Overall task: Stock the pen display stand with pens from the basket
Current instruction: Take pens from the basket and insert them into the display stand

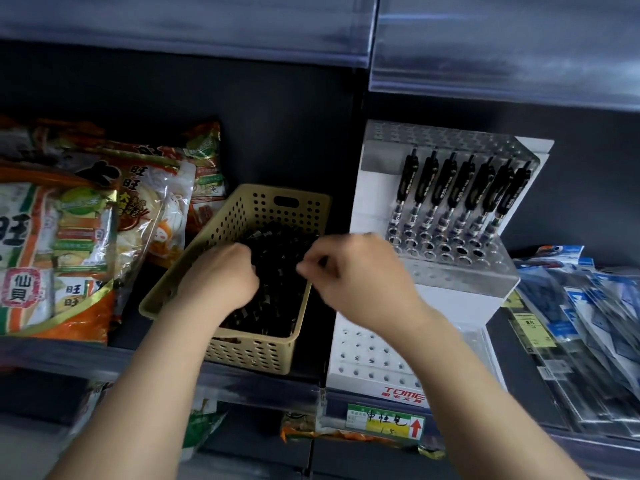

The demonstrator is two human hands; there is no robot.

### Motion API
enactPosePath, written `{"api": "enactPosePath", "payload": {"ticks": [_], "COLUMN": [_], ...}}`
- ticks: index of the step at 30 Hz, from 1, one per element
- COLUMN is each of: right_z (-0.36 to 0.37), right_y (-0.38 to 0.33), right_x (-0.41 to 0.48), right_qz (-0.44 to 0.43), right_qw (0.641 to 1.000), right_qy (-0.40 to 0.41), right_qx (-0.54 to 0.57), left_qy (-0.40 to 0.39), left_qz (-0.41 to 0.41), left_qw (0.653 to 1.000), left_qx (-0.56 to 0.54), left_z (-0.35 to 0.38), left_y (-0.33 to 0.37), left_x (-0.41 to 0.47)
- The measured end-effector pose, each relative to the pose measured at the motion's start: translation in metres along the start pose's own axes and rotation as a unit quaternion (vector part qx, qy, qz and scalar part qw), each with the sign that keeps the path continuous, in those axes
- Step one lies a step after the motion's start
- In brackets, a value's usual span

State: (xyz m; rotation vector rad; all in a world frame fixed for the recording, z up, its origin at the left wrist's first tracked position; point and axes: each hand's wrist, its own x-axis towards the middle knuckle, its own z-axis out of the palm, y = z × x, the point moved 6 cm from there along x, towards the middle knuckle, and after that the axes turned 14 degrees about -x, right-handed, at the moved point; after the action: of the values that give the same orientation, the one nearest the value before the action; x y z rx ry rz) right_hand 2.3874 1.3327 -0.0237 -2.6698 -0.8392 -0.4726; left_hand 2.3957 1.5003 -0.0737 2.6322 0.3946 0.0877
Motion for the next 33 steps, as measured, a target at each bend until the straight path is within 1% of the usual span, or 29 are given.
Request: {"api": "enactPosePath", "payload": {"ticks": [2, 4, 6, 8, 9, 13, 15, 17, 21, 24, 27, 29, 30, 31, 33], "right_z": [0.020, 0.033, 0.038, 0.038, 0.038, 0.039, 0.039, 0.040, 0.040, 0.039, 0.038, 0.037, 0.037, 0.037, 0.038], "right_y": [-0.006, -0.009, -0.011, -0.010, -0.009, -0.007, -0.007, -0.007, -0.007, -0.007, -0.008, -0.008, -0.008, -0.008, -0.007], "right_x": [-0.004, -0.007, -0.010, -0.010, -0.010, -0.011, -0.012, -0.012, -0.013, -0.014, -0.014, -0.014, -0.014, -0.014, -0.014], "right_qz": [-0.011, -0.023, -0.028, -0.023, -0.021, -0.020, -0.022, -0.023, -0.031, -0.035, -0.038, -0.041, -0.044, -0.045, -0.047], "right_qw": [0.998, 0.995, 0.995, 0.995, 0.995, 0.996, 0.995, 0.995, 0.994, 0.994, 0.992, 0.992, 0.992, 0.992, 0.992], "right_qy": [-0.057, -0.084, -0.089, -0.090, -0.091, -0.091, -0.092, -0.098, -0.104, -0.107, -0.114, -0.115, -0.114, -0.114, -0.113], "right_qx": [-0.035, -0.052, -0.044, -0.030, -0.022, -0.013, -0.011, -0.009, -0.011, -0.014, -0.022, -0.026, -0.028, -0.028, -0.029], "left_qy": [-0.048, -0.090, -0.122, -0.161, -0.178, -0.191, -0.169, -0.129, -0.052, -0.004, 0.035, 0.050, 0.054, 0.057, 0.069], "left_qz": [-0.026, -0.044, -0.072, -0.116, -0.125, -0.107, -0.102, -0.113, -0.154, -0.160, -0.145, -0.128, -0.115, -0.100, -0.082], "left_qw": [0.997, 0.993, 0.990, 0.979, 0.973, 0.974, 0.976, 0.969, 0.921, 0.904, 0.899, 0.887, 0.874, 0.853, 0.803], "left_qx": [0.048, 0.055, 0.023, -0.054, -0.070, -0.055, -0.097, -0.177, -0.355, -0.396, -0.411, -0.441, -0.470, -0.509, -0.587], "left_z": [0.007, 0.016, 0.027, 0.040, 0.047, 0.056, 0.055, 0.049, 0.034, 0.021, 0.009, 0.003, 0.000, -0.003, -0.011], "left_y": [-0.002, 0.001, 0.005, 0.008, 0.010, 0.014, 0.011, 0.005, -0.010, -0.016, -0.017, -0.015, -0.013, -0.008, 0.000], "left_x": [0.012, 0.016, 0.016, 0.013, 0.012, 0.014, 0.017, 0.021, 0.032, 0.036, 0.038, 0.037, 0.037, 0.035, 0.031]}}
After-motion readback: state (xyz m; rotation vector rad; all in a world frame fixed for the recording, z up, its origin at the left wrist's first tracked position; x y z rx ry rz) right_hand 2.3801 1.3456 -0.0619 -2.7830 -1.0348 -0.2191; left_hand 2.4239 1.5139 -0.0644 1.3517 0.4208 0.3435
